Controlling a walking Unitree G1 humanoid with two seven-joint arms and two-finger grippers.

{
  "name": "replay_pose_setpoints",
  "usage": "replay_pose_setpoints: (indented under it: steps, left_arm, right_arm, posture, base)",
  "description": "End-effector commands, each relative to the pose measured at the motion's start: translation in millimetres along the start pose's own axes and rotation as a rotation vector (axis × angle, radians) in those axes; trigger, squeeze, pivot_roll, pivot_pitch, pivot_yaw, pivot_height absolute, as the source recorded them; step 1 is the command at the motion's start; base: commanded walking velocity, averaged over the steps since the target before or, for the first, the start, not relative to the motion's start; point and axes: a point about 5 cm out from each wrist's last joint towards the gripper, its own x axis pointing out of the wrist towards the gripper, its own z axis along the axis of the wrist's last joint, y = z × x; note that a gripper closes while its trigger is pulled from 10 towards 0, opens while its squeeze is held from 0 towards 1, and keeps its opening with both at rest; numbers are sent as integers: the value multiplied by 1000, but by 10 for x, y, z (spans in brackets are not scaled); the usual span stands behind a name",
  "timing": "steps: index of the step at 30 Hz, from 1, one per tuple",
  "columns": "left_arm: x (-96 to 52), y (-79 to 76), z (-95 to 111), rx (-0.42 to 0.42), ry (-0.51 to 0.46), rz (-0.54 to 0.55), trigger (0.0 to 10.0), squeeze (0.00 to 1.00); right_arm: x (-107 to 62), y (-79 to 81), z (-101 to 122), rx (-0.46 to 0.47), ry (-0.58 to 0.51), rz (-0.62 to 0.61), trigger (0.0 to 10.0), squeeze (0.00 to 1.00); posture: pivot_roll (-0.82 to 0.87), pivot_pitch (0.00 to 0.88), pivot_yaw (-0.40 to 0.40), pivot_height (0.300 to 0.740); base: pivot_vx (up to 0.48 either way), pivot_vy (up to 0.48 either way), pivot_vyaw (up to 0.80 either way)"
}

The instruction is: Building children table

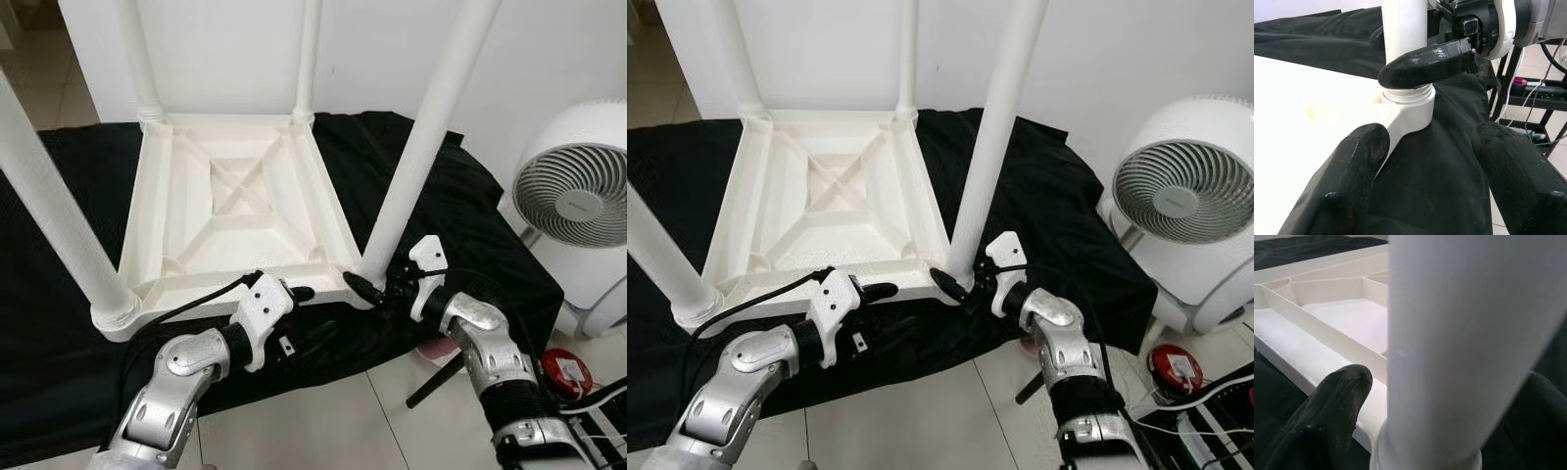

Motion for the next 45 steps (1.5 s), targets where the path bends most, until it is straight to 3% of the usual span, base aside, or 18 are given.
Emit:
replay_pose_setpoints:
  steps: [1, 8, 9, 14, 23, 24, 31, 36, 38, 45]
  left_arm:
    - [21, 5, -3, 11, 5, 38, 10000, 0]
    - [57, -45, -7, 7, -2, 27, 10000, 0]
    - [64, -56, -12, 5, 0, 26, 10000, 0]
    - [63, -80, -11, 10, 1, 26, 10000, 0]
    - [70, -99, 7, 1, -4, 26, 10000, 0]
    - [74, -95, 16, 5, -9, 29, 10000, 0]
    - [64, -53, 40, 51, -32, 61, 10000, 0]
    - [57, -4, 22, 48, -23, 91, 10000, 0]
    - [50, 49, 15, 35, -18, 120, 10000, 0]
    - [53, 62, 15, 30, -21, 132, 10000, 0]
  right_arm:
    - [41, -22, 9, -31, 13, 33, 10000, 0]
    - [125, -28, -14, -51, 56, 92, 10000, 0]
    - [142, -11, -49, -51, 77, 120, 0, 0]
    - [145, 32, -141, -40, 119, 180, 0, 0]
    - [126, 21, -174, -23, 107, 182, 0, 0]
    - [127, 16, -167, -10, 94, 161, 10000, 0]
    - [156, 73, -176, 66, 76, 48, 10000, 0]
    - [187, 128, -165, 63, 59, -39, 10000, 0]
    - [232, 214, -152, 73, 39, -151, 10000, 0]
    - [276, 363, -169, 117, 46, -370, 10000, 0]
  posture:
    - [6, 0, -66, 740]
    - [9, 0, -65, 740]
    - [14, 0, -70, 740]
    - [21, 0, -75, 740]
    - [15, 0, -75, 740]
    - [15, 0, -78, 740]
    - [17, 0, -85, 740]
    - [17, 0, -89, 740]
    - [20, 0, -93, 740]
    - [17, 0, -96, 740]
  base:
    - [0, 0, 0]
    - [0, 0, 0]
    - [0, 0, 0]
    - [0, 0, 0]
    - [0, 0, 0]
    - [0, 0, 0]
    - [0, 0, 0]
    - [0, 0, 0]
    - [0, 0, 0]
    - [0, 0, 0]
